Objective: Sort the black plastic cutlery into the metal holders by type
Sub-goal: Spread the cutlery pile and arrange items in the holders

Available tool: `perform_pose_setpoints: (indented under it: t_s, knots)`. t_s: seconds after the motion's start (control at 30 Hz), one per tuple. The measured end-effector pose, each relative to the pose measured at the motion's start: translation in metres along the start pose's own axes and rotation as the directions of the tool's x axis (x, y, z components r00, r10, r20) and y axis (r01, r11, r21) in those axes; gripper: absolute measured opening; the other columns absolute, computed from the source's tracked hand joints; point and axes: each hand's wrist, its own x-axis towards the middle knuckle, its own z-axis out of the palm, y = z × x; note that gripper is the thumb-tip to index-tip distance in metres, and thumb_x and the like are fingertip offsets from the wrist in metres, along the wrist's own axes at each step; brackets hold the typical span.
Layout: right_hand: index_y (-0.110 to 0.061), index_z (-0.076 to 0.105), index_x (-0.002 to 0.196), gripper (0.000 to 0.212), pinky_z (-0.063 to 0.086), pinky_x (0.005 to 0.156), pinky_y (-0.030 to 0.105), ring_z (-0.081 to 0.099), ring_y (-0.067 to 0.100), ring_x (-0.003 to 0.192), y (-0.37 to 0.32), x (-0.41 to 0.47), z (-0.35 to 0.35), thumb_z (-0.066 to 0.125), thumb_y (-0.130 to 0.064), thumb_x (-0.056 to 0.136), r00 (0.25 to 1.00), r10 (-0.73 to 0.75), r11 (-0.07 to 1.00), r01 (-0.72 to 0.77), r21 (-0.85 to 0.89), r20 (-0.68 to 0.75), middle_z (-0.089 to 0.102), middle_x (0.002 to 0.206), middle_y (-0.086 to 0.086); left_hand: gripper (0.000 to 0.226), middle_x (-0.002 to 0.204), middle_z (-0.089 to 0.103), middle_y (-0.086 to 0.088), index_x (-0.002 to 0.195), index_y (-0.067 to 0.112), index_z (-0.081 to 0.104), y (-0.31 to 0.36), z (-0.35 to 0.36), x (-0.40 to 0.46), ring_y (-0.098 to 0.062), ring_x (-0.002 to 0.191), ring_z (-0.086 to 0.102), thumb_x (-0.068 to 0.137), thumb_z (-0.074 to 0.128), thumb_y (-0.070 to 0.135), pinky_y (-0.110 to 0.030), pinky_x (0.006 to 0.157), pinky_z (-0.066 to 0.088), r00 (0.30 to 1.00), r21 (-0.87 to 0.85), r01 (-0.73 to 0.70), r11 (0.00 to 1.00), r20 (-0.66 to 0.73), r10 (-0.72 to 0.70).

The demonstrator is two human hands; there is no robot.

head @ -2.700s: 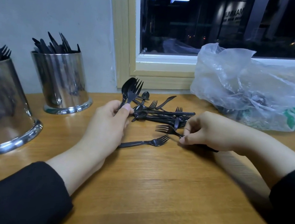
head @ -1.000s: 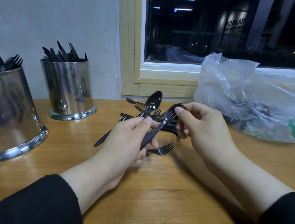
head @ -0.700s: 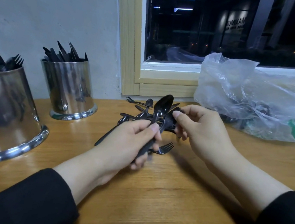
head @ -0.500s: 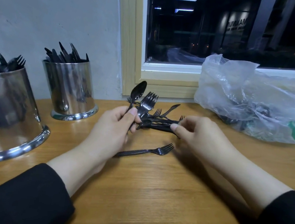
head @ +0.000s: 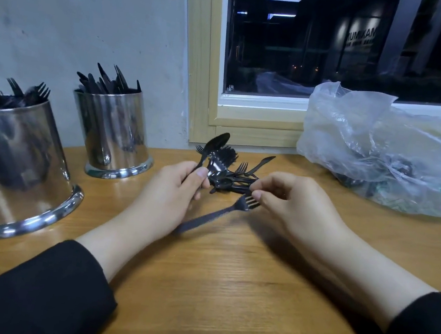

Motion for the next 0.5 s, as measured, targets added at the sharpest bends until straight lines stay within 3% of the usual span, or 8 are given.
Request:
perform_pose_setpoints:
  t_s: [0.07,0.13,0.23,0.4,0.5]
  knots:
    - [-0.022,0.073,0.088,0.006,0.038,0.062,0.010,0.057,-0.005,0.065,-0.003,0.000,-0.002,0.072,-0.018,0.092,0.998,-0.037,0.997,0.040,0.066,-0.049,0.065,0.070,-0.014,0.033,0.063,0.055,0.001,0.083,0.012,0.061,0.002,0.003,-0.003,-0.011,0.051,0.054,0.109,0.046,0.026,-0.018,0.050,0.043,0.997,-0.034,0.027,0.999,0.070,-0.024]
    - [-0.022,0.072,0.089,0.007,0.040,0.062,0.014,0.056,0.001,0.062,-0.004,0.002,-0.003,0.072,-0.016,0.091,0.992,-0.049,0.993,0.061,0.101,-0.116,0.065,0.069,-0.011,0.031,0.061,0.058,-0.005,0.086,0.012,0.059,0.004,0.007,-0.007,-0.018,0.046,0.057,0.109,0.045,0.028,-0.025,0.044,0.045,0.988,-0.083,0.058,0.995,0.145,-0.046]
    - [-0.025,0.070,0.086,0.009,0.048,0.066,0.027,0.061,0.010,0.064,-0.003,0.004,-0.003,0.073,-0.017,0.090,0.981,-0.033,0.989,0.059,0.134,-0.189,0.068,0.072,-0.006,0.029,0.066,0.057,-0.001,0.088,0.011,0.059,0.009,0.012,-0.013,-0.018,0.041,0.047,0.108,0.046,0.027,-0.023,0.037,0.035,0.982,-0.168,0.076,0.983,0.181,-0.045]
    - [-0.027,0.068,0.092,0.013,0.050,0.066,0.026,0.064,0.015,0.071,-0.001,0.005,-0.006,0.077,-0.019,0.087,0.966,0.009,0.970,0.055,0.238,-0.259,0.069,0.079,-0.002,0.029,0.072,0.057,-0.005,0.096,0.003,0.056,0.015,0.021,-0.019,-0.014,0.043,0.033,0.109,0.046,0.027,-0.022,0.041,0.031,0.967,-0.292,0.120,0.949,0.250,-0.046]
    - [-0.025,0.069,0.101,0.017,0.051,0.067,0.032,0.061,0.016,0.068,0.000,0.006,-0.004,0.078,-0.021,0.087,0.977,0.045,0.950,0.022,0.311,-0.208,0.068,0.082,0.001,0.026,0.070,0.057,-0.005,0.094,0.014,0.058,0.018,0.023,-0.021,-0.015,0.045,0.031,0.109,0.045,0.031,-0.024,0.044,0.029,0.955,-0.340,0.143,0.930,0.293,-0.040]
